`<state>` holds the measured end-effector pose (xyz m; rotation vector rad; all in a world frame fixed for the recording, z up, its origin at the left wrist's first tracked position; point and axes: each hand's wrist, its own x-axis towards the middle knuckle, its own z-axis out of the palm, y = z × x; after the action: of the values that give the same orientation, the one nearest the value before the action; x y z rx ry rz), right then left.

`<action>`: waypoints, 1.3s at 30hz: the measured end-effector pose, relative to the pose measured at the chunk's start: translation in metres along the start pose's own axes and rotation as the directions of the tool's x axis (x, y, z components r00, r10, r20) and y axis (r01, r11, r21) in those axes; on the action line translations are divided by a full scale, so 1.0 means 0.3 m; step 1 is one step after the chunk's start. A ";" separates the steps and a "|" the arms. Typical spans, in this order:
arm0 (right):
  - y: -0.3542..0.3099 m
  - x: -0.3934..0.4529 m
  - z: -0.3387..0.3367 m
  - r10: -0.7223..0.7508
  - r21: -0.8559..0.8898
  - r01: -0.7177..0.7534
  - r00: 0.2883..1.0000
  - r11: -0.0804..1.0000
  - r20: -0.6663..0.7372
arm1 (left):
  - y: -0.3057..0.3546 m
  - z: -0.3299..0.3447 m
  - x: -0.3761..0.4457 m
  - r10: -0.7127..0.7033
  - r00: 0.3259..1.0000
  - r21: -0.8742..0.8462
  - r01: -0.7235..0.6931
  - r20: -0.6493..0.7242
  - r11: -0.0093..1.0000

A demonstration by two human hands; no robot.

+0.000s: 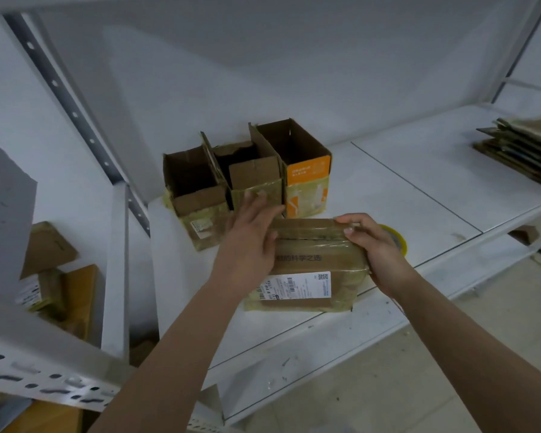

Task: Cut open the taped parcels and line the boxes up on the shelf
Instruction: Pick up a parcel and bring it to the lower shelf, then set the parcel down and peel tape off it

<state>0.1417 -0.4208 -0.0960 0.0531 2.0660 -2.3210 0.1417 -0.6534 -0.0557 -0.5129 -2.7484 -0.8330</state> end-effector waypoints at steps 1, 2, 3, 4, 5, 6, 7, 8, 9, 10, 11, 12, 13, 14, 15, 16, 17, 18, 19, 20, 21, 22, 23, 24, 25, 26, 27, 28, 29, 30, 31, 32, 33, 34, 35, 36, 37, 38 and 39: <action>-0.011 -0.001 -0.010 -0.008 -0.050 0.009 1.000 0.999 0.015 | 0.015 0.015 0.009 0.016 0.995 0.048 -0.020 0.095 0.999; -0.022 -0.001 -0.023 -0.019 -0.117 0.021 1.000 0.993 0.025 | 0.018 0.034 0.015 0.007 0.981 0.147 -0.036 0.192 0.988; -0.028 0.001 -0.045 -0.035 -0.190 0.037 0.999 0.981 0.013 | 0.014 0.050 0.020 -0.008 0.965 0.265 -0.064 0.263 0.962; -0.026 0.008 -0.075 -0.050 -0.250 0.040 0.998 0.967 -0.036 | 0.008 0.058 0.026 -0.026 0.951 0.346 -0.086 0.308 0.934; -0.024 0.014 -0.108 -0.055 -0.292 0.025 0.994 0.956 -0.096 | 0.001 0.061 0.031 -0.042 0.944 0.375 -0.089 0.328 0.923; -0.017 0.020 -0.143 -0.040 -0.346 -0.008 0.990 0.938 -0.132 | -0.004 0.060 0.036 -0.051 0.939 0.378 -0.086 0.339 0.922; -0.006 0.025 -0.175 0.002 -0.455 -0.063 0.991 0.888 -0.132 | -0.006 0.060 0.037 -0.053 0.936 0.374 -0.087 0.348 0.923; 0.008 0.029 -0.200 0.079 -0.647 -0.123 0.992 0.753 -0.097 | -0.006 0.060 0.035 -0.052 0.933 0.373 -0.091 0.356 0.924; 0.028 0.031 -0.217 0.171 -0.841 -0.147 0.983 0.522 -0.065 | -0.005 0.059 0.034 -0.054 0.931 0.372 -0.091 0.360 0.924; 0.052 0.032 -0.226 0.242 -0.957 -0.112 0.969 0.268 -0.045 | -0.005 0.059 0.034 -0.055 0.930 0.370 -0.089 0.363 0.925; 0.074 0.033 -0.228 0.271 -0.996 -0.049 0.962 0.074 -0.027 | -0.004 0.057 0.033 -0.057 0.930 0.368 -0.087 0.364 0.926; 0.090 0.035 -0.225 0.264 -0.999 -0.002 0.964 -0.051 -0.015 | -0.002 0.055 0.033 -0.060 0.928 0.368 -0.086 0.367 0.926; 0.094 0.036 -0.223 0.227 -0.991 0.021 0.974 -0.135 -0.010 | 0.000 0.053 0.034 -0.062 0.927 0.367 -0.084 0.370 0.927; 0.092 0.038 -0.227 0.182 -0.979 0.027 0.983 -0.200 -0.010 | 0.001 0.050 0.034 -0.064 0.926 0.360 -0.080 0.373 0.930; 0.081 0.040 -0.233 0.148 -0.968 0.019 0.989 -0.249 -0.019 | 0.002 0.049 0.036 -0.067 0.925 0.349 -0.074 0.374 0.934; 0.067 0.045 -0.240 0.128 -0.958 0.011 0.991 -0.288 -0.027 | 0.002 0.048 0.037 -0.066 0.926 0.339 -0.069 0.373 0.938; 0.050 0.050 -0.241 0.119 -0.946 0.012 0.992 -0.323 -0.028 | 0.003 0.048 0.036 -0.066 0.928 0.332 -0.064 0.367 0.941; 0.035 0.052 -0.236 0.116 -0.935 0.017 0.993 -0.354 -0.026 | 0.004 0.049 0.036 -0.065 0.932 0.327 -0.060 0.356 0.943; 0.021 0.055 -0.225 0.116 -0.927 0.016 0.993 -0.375 -0.030 | 0.006 0.050 0.036 -0.064 0.937 0.322 -0.054 0.344 0.945; 0.001 0.058 -0.211 0.105 -0.924 0.011 0.994 -0.382 -0.032 | 0.008 0.051 0.036 -0.066 0.940 0.317 -0.047 0.336 0.947; -0.032 0.066 -0.197 0.083 -0.922 0.004 0.996 -0.388 -0.031 | 0.011 0.051 0.036 -0.067 0.941 0.311 -0.042 0.331 0.950; -0.076 0.076 -0.190 0.045 -0.910 -0.008 0.999 -0.414 -0.030 | 0.013 0.050 0.035 -0.069 0.941 0.305 -0.037 0.330 0.952; -0.134 0.088 -0.192 -0.002 -0.898 -0.031 0.999 -0.438 -0.033 | 0.013 0.049 0.035 -0.072 0.942 0.299 -0.032 0.329 0.954; -0.200 0.098 -0.199 -0.045 -0.902 -0.055 0.998 -0.429 -0.039 | 0.014 0.048 0.035 -0.074 0.942 0.292 -0.027 0.327 0.956; -0.274 0.107 -0.206 -0.073 -0.927 -0.065 0.996 -0.370 -0.041 | 0.015 0.046 0.037 -0.077 0.944 0.278 -0.016 0.320 0.961; -0.346 0.111 -0.205 -0.092 -0.969 -0.057 0.995 -0.242 -0.036 | 0.016 0.043 0.036 -0.085 0.947 0.251 0.005 0.309 0.968; -0.411 0.107 -0.192 -0.115 -0.999 -0.016 0.993 -0.033 -0.012 | 0.019 0.038 0.034 -0.099 0.951 0.205 0.038 0.294 0.978; -0.454 0.093 -0.170 -0.140 -0.977 0.056 0.990 0.206 0.027 | 0.024 0.033 0.032 -0.125 0.950 0.136 0.089 0.287 0.987; -0.476 0.067 -0.139 -0.152 -0.892 0.131 0.986 0.433 0.071 | 0.030 0.025 0.030 -0.156 0.944 0.042 0.150 0.290 0.988; -0.486 0.037 -0.100 -0.157 -0.799 0.194 0.979 0.569 0.126 | 0.036 0.016 0.027 -0.179 0.940 -0.065 0.206 0.292 0.976; -0.486 0.010 -0.056 -0.161 -0.737 0.239 0.971 0.632 0.177 | 0.038 0.009 0.022 -0.187 0.939 -0.154 0.239 0.288 0.959; -0.475 -0.009 -0.016 -0.148 -0.699 0.263 0.964 0.666 0.221 | 0.038 0.004 0.020 -0.185 0.942 -0.210 0.249 0.280 0.946; -0.455 -0.021 0.022 -0.129 -0.675 0.267 0.960 0.688 0.249 | 0.035 0.002 0.018 -0.181 0.945 -0.244 0.249 0.271 0.937; -0.434 -0.031 0.056 -0.108 -0.663 0.267 0.956 0.699 0.271 | 0.033 0.000 0.016 -0.177 0.948 -0.277 0.250 0.263 0.928; -0.412 -0.036 0.083 -0.092 -0.657 0.268 0.953 0.705 0.289 | 0.033 -0.003 0.012 -0.178 0.951 -0.314 0.255 0.254 0.914; -0.393 -0.037 0.105 -0.079 -0.656 0.266 0.950 0.706 0.301 | 0.030 -0.005 0.008 -0.184 0.953 -0.355 0.264 0.242 0.897; -0.376 -0.037 0.123 -0.063 -0.660 0.260 0.950 0.705 0.307 | 0.026 -0.004 0.003 -0.195 0.954 -0.397 0.275 0.229 0.876; -0.364 -0.035 0.137 -0.044 -0.668 0.250 0.950 0.701 0.310 | 0.023 -0.002 -0.001 -0.207 0.954 -0.440 0.286 0.219 0.851; -0.356 -0.033 0.148 -0.027 -0.678 0.242 0.950 0.694 0.311 | 0.019 0.000 -0.005 -0.221 0.952 -0.483 0.298 0.210 0.824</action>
<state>0.1462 -0.4525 0.0155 -0.4367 2.6959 -1.2950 0.1452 -0.6491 -0.0533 -0.2887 -2.7466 -1.6830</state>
